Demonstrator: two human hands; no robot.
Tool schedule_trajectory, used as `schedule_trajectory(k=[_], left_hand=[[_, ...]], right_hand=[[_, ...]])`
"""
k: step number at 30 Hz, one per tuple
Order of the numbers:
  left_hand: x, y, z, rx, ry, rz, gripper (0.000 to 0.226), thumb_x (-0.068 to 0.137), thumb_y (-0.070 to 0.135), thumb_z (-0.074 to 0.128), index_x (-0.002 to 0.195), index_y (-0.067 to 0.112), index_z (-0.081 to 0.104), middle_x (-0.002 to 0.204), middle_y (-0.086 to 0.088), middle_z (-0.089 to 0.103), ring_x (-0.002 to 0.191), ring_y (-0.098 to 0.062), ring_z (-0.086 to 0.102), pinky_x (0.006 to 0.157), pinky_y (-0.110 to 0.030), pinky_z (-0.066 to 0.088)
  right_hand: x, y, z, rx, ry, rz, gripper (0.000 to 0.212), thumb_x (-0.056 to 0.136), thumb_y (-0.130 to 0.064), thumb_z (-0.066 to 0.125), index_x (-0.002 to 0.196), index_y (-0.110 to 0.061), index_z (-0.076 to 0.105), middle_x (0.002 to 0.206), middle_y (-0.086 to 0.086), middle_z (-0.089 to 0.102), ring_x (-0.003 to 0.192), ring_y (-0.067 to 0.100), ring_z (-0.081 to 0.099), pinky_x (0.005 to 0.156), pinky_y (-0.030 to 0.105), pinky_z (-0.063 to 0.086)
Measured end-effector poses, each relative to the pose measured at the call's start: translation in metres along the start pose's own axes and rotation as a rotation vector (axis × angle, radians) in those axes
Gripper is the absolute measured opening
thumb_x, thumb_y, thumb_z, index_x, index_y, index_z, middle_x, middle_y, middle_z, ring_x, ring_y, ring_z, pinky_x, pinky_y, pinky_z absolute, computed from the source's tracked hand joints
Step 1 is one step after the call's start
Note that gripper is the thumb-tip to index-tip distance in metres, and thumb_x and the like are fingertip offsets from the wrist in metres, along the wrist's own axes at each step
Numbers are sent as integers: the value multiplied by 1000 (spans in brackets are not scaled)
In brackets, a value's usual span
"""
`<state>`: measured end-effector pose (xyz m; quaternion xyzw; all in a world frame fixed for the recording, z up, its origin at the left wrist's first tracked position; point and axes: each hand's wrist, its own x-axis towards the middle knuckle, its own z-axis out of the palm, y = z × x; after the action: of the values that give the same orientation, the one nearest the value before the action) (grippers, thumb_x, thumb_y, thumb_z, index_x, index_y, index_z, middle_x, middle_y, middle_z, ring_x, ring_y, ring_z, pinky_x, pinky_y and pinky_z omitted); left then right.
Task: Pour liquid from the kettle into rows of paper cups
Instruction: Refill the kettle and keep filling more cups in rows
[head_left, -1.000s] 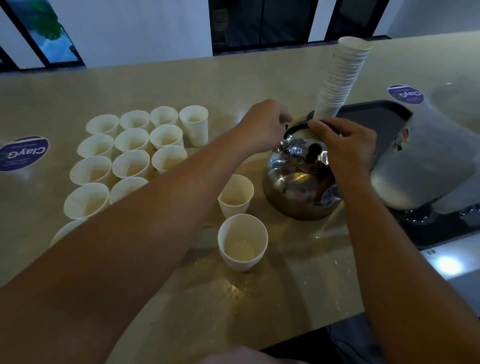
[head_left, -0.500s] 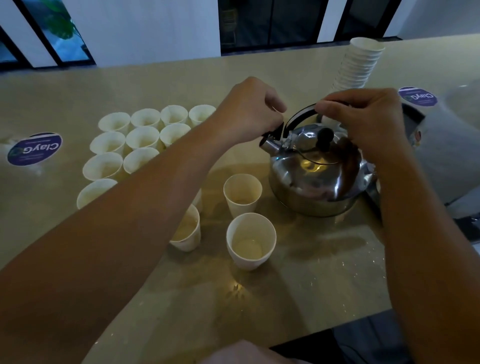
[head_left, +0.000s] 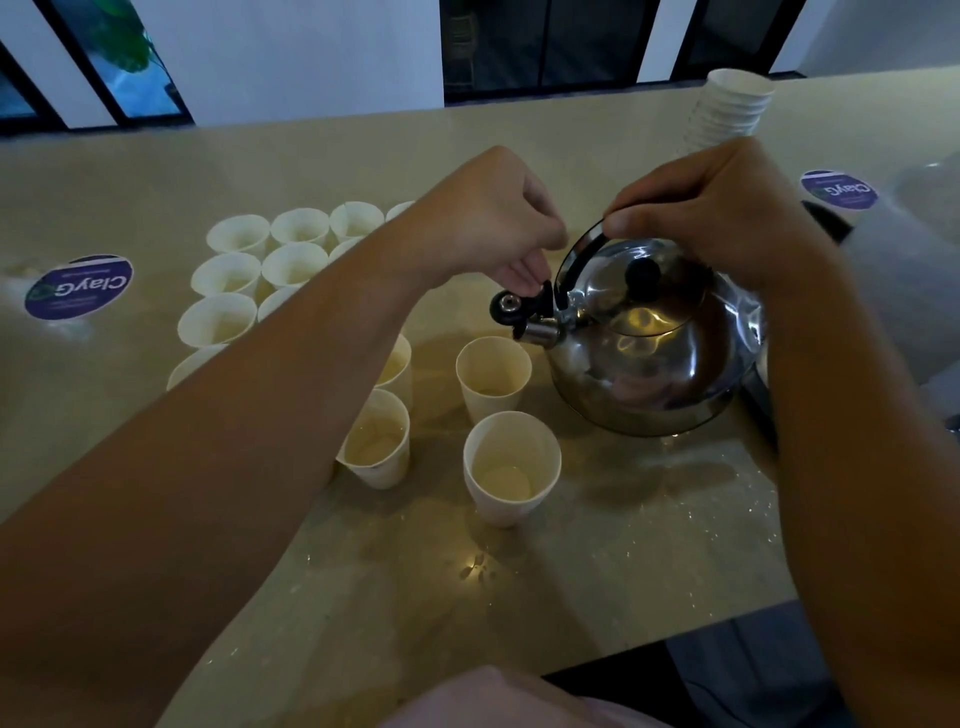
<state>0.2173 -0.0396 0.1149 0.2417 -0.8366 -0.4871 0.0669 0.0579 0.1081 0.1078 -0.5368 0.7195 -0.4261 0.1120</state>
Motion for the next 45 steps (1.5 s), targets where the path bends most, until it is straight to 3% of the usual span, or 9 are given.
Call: schedule_trajectory(k=[16, 22, 31, 36, 40, 45], left_hand=[[-1, 1, -2, -6, -72, -51, 13, 97, 13, 62, 105, 4, 68, 75, -17, 75, 69, -26, 75, 62, -30, 62], [-1, 1, -2, -11, -77, -48, 13, 97, 14, 61, 104, 5, 69, 76, -17, 75, 69, -26, 75, 62, -30, 62], [0, 2, -1, -18, -87, -46, 13, 97, 14, 62, 104, 5, 69, 77, -17, 75, 70, -26, 76, 61, -28, 61], [1, 3, 0, -35, -54, -11, 14, 97, 14, 62, 106, 5, 69, 78, -14, 76, 72, -24, 76, 65, -30, 62], [6, 11, 5, 10, 7, 58, 12, 96, 15, 63, 105, 10, 71, 82, -9, 77, 71, -15, 75, 66, -25, 62], [20, 18, 17, 50, 59, 113, 12, 93, 18, 66, 101, 15, 73, 87, -4, 76, 75, -10, 74, 72, -27, 62]], right_hand=[[4, -10, -1, -99, -87, -26, 22, 76, -34, 81, 95, -23, 78, 83, -25, 73, 77, -7, 68, 68, 5, 47], [5, -11, -2, -71, -98, -35, 30, 70, -41, 78, 94, -23, 78, 80, -24, 73, 78, -5, 68, 68, 6, 48], [4, -6, -3, -77, -107, -26, 24, 72, -45, 76, 91, -30, 77, 84, -23, 74, 82, -2, 70, 72, 8, 51], [-4, 4, -2, 29, -2, 24, 21, 71, -43, 77, 88, -31, 77, 83, -18, 76, 82, 1, 70, 76, 13, 54], [-16, 18, -1, 118, 156, 97, 8, 81, -32, 79, 88, -30, 76, 74, -17, 73, 72, -3, 66, 66, 10, 50], [-29, 24, 2, 234, 343, 179, 12, 83, -28, 79, 93, -22, 76, 65, -15, 71, 58, -4, 61, 59, 11, 48]])
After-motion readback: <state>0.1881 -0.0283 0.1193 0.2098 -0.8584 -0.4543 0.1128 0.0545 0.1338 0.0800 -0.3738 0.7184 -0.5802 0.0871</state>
